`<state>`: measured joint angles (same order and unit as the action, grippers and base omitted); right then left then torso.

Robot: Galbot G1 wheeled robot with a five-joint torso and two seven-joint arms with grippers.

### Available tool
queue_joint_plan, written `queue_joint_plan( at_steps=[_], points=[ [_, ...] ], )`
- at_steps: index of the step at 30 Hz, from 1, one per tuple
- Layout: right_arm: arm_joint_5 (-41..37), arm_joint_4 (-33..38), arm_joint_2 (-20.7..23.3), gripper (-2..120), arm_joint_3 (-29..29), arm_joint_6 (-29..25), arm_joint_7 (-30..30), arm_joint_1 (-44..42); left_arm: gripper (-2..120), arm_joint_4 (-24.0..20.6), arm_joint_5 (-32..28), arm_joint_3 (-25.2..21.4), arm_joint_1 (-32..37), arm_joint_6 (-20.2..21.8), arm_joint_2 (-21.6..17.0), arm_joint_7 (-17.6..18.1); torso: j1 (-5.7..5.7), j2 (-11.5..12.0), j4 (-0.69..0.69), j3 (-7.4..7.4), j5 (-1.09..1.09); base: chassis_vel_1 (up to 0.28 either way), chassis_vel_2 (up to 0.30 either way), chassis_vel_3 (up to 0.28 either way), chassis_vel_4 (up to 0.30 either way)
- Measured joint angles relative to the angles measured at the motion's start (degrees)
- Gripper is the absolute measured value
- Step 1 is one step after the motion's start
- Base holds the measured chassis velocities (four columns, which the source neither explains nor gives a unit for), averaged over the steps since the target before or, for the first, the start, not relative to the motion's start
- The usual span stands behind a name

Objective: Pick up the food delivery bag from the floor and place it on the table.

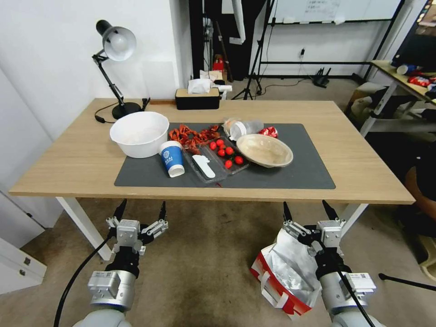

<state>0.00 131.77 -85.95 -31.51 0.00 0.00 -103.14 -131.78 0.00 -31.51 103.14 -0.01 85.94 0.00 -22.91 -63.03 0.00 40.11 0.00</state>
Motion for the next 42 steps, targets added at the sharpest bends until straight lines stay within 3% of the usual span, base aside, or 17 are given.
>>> queue_joint_plan(
  at_steps=[11,14,15,16,19,21,24,31,42],
  points=[
    [0.12,-0.05,-0.01,100,0.00,-0.19,0.00,0.01,100,0.14,-0.12,0.02,-0.12,-0.08,-0.09,0.01,0.00,0.00,0.01,0.00,0.00,0.000,0.000,0.000,0.000],
    [3.10,-1.57,-0.73,100,0.51,-4.16,0.14,0.18,100,3.59,-2.88,1.29,-3.09,-2.25,-2.44,1.69,0.00,-0.01,0.04,0.00,-0.04,0.000,0.000,0.000,0.000],
    [4.07,-1.96,-1.03,100,0.61,-5.46,0.08,0.25,100,7.38,-5.86,2.59,-6.79,-4.57,-5.22,3.57,0.00,0.00,-0.07,0.00,0.06,0.000,0.000,0.000,0.000],
    [4.09,-1.80,-1.07,100,0.67,-5.13,-0.05,0.13,100,8.75,-6.95,3.11,-8.09,-5.64,-6.13,4.05,-0.02,0.00,-0.05,0.01,0.05,-0.023,0.009,-0.015,-0.050],
    [4.07,-1.47,-1.07,100,0.79,-4.77,-0.10,0.10,100,10.47,-7.38,3.46,-8.72,-7.44,-6.59,3.28,-0.03,0.00,0.00,0.01,0.03,0.003,0.004,-0.010,-0.033],
    [4.01,-1.48,-1.05,100,0.80,-4.75,-0.16,0.35,100,12.06,-6.97,3.16,-8.90,-11.19,-6.60,2.84,0.00,0.00,0.02,0.00,-0.02,0.000,0.000,0.000,0.000],
    [3.80,-1.64,-0.94,100,0.80,-4.75,-0.23,0.48,100,12.93,-6.50,2.64,-8.92,-12.10,-6.70,2.85,-0.01,0.00,0.01,0.01,0.01,0.000,0.000,0.000,0.000],
    [3.13,-1.51,-0.65,100,0.70,-4.77,-0.29,0.53,100,11.45,-7.13,3.07,-8.12,-9.68,-6.79,2.73,0.19,0.44,0.01,-0.26,-0.01,0.000,0.000,0.000,0.000],
    [3.09,-1.53,-0.90,100,0.70,-5.30,-0.58,0.28,100,11.01,-7.23,3.42,-7.77,-8.64,-6.75,2.79,1.58,3.61,0.01,-2.00,0.00,0.000,0.000,0.000,0.000]
  ],
)
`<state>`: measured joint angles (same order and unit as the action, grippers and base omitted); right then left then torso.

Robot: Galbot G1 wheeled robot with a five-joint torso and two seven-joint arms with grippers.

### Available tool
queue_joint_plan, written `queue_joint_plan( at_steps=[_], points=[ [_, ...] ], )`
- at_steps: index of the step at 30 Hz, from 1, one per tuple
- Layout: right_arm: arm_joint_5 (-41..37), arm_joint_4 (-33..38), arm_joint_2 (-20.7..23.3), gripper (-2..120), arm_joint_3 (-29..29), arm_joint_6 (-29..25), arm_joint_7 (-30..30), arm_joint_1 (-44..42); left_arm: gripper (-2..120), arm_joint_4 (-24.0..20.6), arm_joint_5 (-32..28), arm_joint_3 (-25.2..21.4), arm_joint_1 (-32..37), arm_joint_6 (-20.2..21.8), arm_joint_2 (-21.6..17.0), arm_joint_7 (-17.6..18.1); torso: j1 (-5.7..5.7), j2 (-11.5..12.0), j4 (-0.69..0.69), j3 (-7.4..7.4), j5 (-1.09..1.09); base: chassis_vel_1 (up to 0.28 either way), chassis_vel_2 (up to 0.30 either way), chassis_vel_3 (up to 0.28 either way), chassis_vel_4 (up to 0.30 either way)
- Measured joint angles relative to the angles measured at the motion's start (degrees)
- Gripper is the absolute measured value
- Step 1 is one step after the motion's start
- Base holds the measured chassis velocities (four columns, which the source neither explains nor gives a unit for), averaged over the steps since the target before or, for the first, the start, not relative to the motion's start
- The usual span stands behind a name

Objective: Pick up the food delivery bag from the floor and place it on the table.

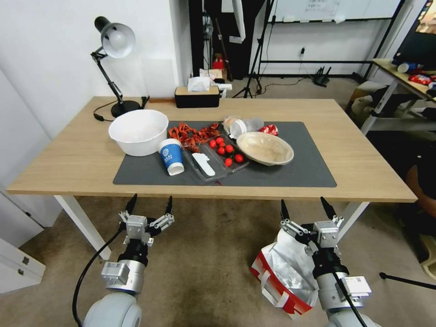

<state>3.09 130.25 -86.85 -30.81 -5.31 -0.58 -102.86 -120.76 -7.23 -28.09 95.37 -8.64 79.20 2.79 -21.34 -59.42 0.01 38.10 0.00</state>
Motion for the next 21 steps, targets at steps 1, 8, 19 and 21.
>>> queue_joint_plan(
  at_steps=[1,8,19,21],
  points=[
    [0.00,-0.09,-0.02,100,0.03,0.00,0.00,0.00,100,0.00,0.04,-0.05,0.02,0.05,-0.03,0.02,0.14,0.35,0.00,-0.20,0.00,0.000,0.000,0.000,0.000],
    [0.11,-0.11,0.09,100,0.08,0.83,0.26,0.01,100,-0.08,0.25,-0.04,0.20,0.53,0.17,0.15,1.09,2.41,0.00,-1.34,0.00,0.000,0.000,0.000,0.000],
    [0.00,-0.37,0.09,100,0.02,1.08,0.54,0.24,100,0.15,0.19,-0.04,-0.01,0.63,0.32,0.09,2.56,5.78,0.00,-3.22,0.00,0.000,0.000,0.000,0.000],
    [0.01,-0.37,0.07,100,0.04,1.09,0.54,0.26,100,0.15,0.17,-0.07,-0.01,0.65,0.26,0.09,2.71,6.15,0.00,-3.43,0.00,0.000,0.000,0.000,0.000]
  ],
)
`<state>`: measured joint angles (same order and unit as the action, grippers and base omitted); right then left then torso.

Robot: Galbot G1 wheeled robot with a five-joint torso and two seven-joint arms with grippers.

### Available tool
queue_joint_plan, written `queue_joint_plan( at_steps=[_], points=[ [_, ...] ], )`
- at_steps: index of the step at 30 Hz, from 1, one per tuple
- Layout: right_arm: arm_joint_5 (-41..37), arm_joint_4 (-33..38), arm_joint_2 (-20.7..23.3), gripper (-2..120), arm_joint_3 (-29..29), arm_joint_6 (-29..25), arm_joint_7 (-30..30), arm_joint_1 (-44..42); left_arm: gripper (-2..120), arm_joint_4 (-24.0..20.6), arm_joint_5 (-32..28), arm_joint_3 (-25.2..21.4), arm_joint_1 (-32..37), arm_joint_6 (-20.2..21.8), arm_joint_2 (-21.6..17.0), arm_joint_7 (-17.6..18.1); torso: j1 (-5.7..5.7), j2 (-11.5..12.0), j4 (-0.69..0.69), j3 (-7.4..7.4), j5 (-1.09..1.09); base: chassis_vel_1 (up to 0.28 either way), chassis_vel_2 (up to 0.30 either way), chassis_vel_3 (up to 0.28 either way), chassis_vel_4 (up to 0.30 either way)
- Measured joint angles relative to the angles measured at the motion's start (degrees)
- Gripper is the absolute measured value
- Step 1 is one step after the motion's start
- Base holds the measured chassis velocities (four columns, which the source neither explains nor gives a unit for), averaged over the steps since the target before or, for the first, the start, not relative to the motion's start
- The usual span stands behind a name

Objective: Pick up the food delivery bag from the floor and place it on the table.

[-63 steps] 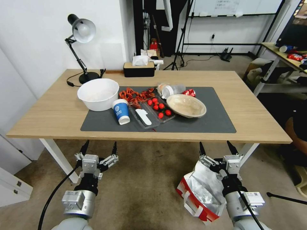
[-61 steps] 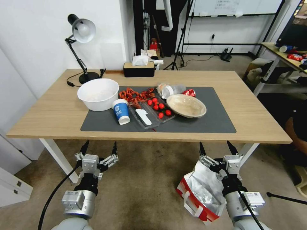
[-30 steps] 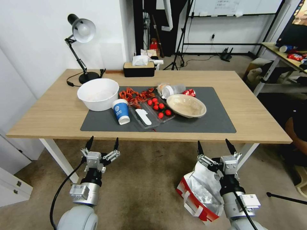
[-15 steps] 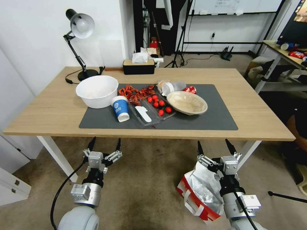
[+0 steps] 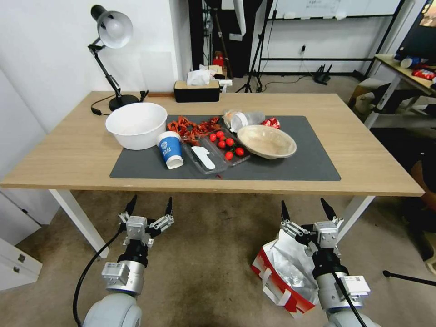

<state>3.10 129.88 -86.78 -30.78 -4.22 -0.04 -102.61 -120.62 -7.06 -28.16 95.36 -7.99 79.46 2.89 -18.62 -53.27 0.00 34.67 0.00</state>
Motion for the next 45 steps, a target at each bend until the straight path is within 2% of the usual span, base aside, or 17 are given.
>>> queue_joint_plan(
  at_steps=[25,45],
  points=[
    [-0.19,0.55,-0.15,100,-0.18,0.40,0.61,0.21,100,0.20,0.19,-0.34,-0.15,0.01,0.09,-0.46,2.98,6.95,0.00,-3.99,0.00,0.000,0.000,0.000,0.000],
    [-0.24,0.79,-0.24,100,-0.47,0.28,0.69,0.14,100,0.14,0.26,-0.40,-0.21,-0.11,0.04,-0.46,4.90,11.70,0.00,-6.80,0.00,0.000,0.000,0.000,0.000]
  ],
)
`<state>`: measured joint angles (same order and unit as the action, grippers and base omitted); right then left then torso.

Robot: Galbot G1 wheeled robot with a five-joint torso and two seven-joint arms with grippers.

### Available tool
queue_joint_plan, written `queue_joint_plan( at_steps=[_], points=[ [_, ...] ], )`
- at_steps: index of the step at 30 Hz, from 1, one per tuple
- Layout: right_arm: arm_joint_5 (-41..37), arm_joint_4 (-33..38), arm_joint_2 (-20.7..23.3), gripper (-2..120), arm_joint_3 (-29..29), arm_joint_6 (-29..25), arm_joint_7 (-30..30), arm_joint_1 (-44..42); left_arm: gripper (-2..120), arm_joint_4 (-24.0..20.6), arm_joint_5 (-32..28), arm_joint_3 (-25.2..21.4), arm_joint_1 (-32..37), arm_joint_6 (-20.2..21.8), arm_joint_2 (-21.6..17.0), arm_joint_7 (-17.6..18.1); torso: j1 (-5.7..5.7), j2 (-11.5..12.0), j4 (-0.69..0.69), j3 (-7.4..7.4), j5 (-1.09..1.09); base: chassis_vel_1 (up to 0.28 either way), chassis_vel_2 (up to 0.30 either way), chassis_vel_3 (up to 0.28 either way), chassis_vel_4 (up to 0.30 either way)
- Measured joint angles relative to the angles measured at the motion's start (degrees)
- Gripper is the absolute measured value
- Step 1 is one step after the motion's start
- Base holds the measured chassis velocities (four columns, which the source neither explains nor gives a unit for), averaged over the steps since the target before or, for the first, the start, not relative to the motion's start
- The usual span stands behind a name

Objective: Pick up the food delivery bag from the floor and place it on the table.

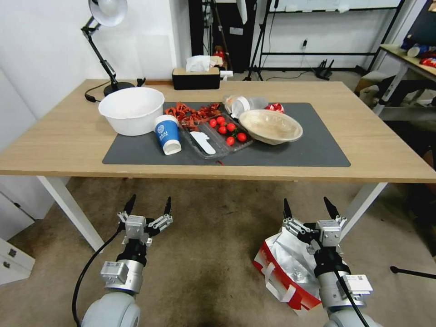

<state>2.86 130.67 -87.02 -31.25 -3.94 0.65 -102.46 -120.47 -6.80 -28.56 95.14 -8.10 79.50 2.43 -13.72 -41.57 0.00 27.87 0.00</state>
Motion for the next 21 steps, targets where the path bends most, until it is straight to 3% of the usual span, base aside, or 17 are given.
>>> queue_joint_plan(
  at_steps=[21],
  points=[
    [-0.23,0.41,-0.24,100,-0.27,-0.37,-0.40,-0.08,100,-0.45,0.14,-0.05,0.29,-0.39,-0.40,-0.06,2.13,5.20,0.00,-3.08,0.00,0.000,0.000,0.000,0.000]
  ],
)
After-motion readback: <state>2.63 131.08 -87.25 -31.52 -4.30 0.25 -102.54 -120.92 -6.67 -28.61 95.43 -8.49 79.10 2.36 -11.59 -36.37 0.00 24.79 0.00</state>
